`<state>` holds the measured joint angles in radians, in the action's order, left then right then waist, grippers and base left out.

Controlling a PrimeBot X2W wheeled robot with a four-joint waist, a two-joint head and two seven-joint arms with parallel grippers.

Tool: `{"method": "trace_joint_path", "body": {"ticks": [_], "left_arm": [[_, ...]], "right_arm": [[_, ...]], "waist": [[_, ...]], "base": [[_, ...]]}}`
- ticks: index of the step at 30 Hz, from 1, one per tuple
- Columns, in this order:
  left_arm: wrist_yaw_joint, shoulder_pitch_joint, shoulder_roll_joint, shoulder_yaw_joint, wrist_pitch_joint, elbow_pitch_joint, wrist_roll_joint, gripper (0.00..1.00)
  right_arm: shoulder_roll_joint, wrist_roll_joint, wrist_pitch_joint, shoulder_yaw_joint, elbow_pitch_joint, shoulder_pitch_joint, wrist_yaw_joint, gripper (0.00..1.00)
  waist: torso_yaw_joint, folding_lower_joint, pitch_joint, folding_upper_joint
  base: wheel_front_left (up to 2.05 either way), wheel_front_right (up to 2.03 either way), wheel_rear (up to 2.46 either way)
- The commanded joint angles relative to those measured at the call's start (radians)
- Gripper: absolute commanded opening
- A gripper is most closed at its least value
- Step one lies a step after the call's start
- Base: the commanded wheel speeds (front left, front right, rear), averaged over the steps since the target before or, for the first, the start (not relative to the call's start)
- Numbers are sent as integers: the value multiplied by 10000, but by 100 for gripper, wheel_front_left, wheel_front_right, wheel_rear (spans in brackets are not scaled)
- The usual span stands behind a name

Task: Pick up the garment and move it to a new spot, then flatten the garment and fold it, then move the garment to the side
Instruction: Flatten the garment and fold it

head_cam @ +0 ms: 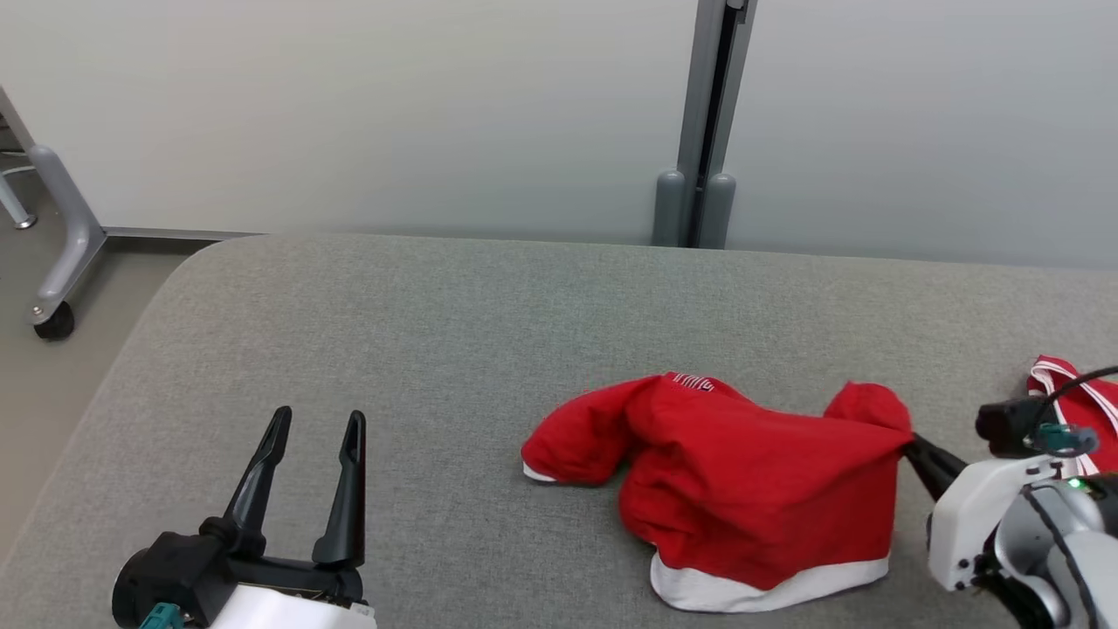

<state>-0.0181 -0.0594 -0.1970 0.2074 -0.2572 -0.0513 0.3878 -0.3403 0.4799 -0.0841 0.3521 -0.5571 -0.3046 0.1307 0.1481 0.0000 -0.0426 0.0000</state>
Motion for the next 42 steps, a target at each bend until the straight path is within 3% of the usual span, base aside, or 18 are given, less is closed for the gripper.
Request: {"method": "trace_joint_path", "body": {"ticks": [1, 8, 13, 14, 15, 16, 24, 31, 42], "left_arm": [[25, -7, 30, 11, -47, 46, 29, 100], [160, 396, 122, 182, -55, 82, -13, 100], [270, 781, 170, 238, -63, 214, -59, 100], [311, 854, 191, 260, -65, 260, -70, 100], [345, 926, 211, 282, -68, 304, -82, 100], [359, 974, 220, 283, -70, 349, -87, 100], [407, 937, 273, 316, -83, 670, -93, 100], [238, 516, 174, 183, -79, 616, -60, 100], [179, 329, 276, 227, -83, 439, -30, 100]], "right_arm": [[-243, -390, -458, -360, 140, -106, 4, 0], [-339, -1642, -2044, -1933, 475, -470, 4, 0], [-77, -2071, -2566, -2517, -123, -1015, 2, 0], [-49, -2175, -2585, -2605, -300, -1125, 4, 20], [14, -2262, -2517, -2722, -485, -1251, 2, 71], [97, -2321, -2432, -2815, -656, -1343, 4, 100], [587, -2700, -1361, -3106, -1042, -1267, 4, 100], [980, -3136, 713, -3285, 1187, -293, 4, 100], [1976, -3134, 2581, -3907, 4614, 2058, 4, 100]], "waist": [[-150, 0, 79, 0], [-272, 0, 767, 0], [-210, 0, 1363, 0], [-196, 0, 1433, 0], [-187, 0, 1481, 0], [-182, 0, 1503, 0], [-378, 0, 1017, 0], [-1012, 0, 151, 0], [-1786, 0, -39, 0]], "base": [[0, 0, 0], [0, 0, 0], [0, 0, 0], [0, 0, 0], [0, 0, 0], [0, 0, 0], [0, 0, 0], [0, 0, 0], [0, 0, 0]]}}
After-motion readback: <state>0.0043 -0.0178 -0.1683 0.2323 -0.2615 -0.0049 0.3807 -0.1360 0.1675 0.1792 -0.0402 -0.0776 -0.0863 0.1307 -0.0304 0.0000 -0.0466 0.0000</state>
